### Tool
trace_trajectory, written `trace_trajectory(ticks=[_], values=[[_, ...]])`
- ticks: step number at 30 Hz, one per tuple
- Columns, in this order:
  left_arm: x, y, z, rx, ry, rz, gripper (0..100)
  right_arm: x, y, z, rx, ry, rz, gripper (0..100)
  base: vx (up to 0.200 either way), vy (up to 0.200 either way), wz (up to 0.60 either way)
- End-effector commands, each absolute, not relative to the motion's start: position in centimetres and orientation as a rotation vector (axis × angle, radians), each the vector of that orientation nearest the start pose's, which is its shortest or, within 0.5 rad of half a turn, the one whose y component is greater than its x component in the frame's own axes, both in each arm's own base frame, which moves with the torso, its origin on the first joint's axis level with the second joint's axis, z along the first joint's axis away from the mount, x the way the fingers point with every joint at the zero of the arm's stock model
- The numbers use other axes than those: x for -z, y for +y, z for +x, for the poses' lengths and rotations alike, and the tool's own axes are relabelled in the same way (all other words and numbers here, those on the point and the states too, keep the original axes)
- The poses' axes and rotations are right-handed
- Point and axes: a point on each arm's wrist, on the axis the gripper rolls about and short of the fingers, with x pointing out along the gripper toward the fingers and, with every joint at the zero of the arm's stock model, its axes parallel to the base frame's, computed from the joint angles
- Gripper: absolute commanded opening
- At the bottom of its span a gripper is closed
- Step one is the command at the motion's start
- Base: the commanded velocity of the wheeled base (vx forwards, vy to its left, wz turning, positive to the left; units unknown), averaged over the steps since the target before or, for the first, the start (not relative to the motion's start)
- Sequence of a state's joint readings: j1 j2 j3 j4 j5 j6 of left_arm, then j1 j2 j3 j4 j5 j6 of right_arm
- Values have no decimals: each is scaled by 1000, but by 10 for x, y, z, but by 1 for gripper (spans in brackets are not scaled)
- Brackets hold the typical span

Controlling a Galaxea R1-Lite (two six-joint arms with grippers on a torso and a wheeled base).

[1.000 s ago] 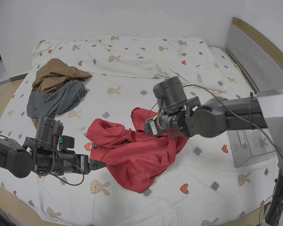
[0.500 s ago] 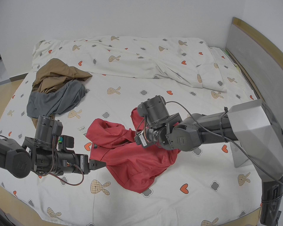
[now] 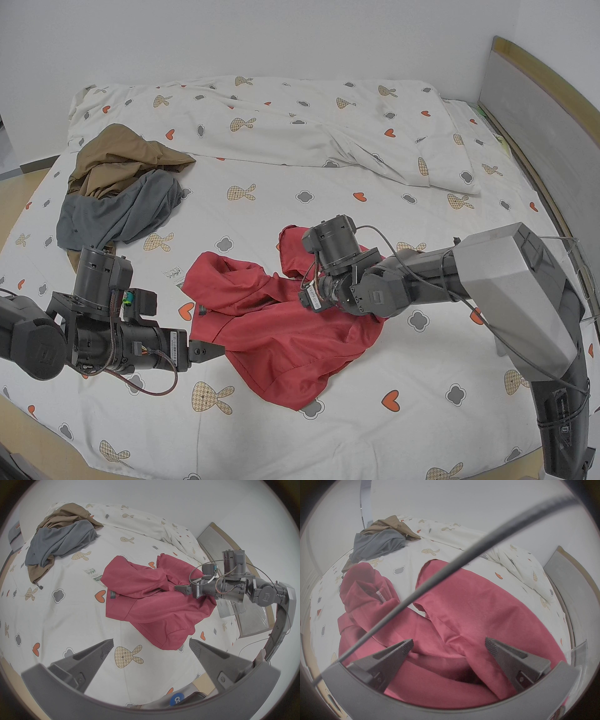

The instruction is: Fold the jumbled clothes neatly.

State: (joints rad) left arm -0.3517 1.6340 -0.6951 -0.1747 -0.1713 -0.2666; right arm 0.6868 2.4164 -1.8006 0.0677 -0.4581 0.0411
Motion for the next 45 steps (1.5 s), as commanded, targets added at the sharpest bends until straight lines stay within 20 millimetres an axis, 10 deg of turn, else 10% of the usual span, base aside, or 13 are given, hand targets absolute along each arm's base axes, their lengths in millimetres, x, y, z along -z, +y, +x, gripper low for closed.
trace_trajectory(ticks=[1,11,12,27,41,42,45], values=[[-132,-92,240,391,828,-179,100,-82,310,391,-204,582,-337,100,0,0,0],[-132,-92,240,391,831,-179,100,-66,305,410,-144,577,-335,100,0,0,0],[-132,-92,240,391,831,-179,100,-68,304,412,-138,571,-329,0,0,0,0],[-129,-93,240,393,841,-176,100,-170,291,399,-114,398,-118,0,0,0,0],[-130,-96,239,402,840,-171,100,-105,328,386,-188,506,-265,0,0,0,0],[-130,-96,239,402,840,-171,100,-103,329,389,-185,504,-264,100,0,0,0],[-129,-96,239,402,842,-171,100,-90,332,397,-178,507,-260,100,0,0,0]])
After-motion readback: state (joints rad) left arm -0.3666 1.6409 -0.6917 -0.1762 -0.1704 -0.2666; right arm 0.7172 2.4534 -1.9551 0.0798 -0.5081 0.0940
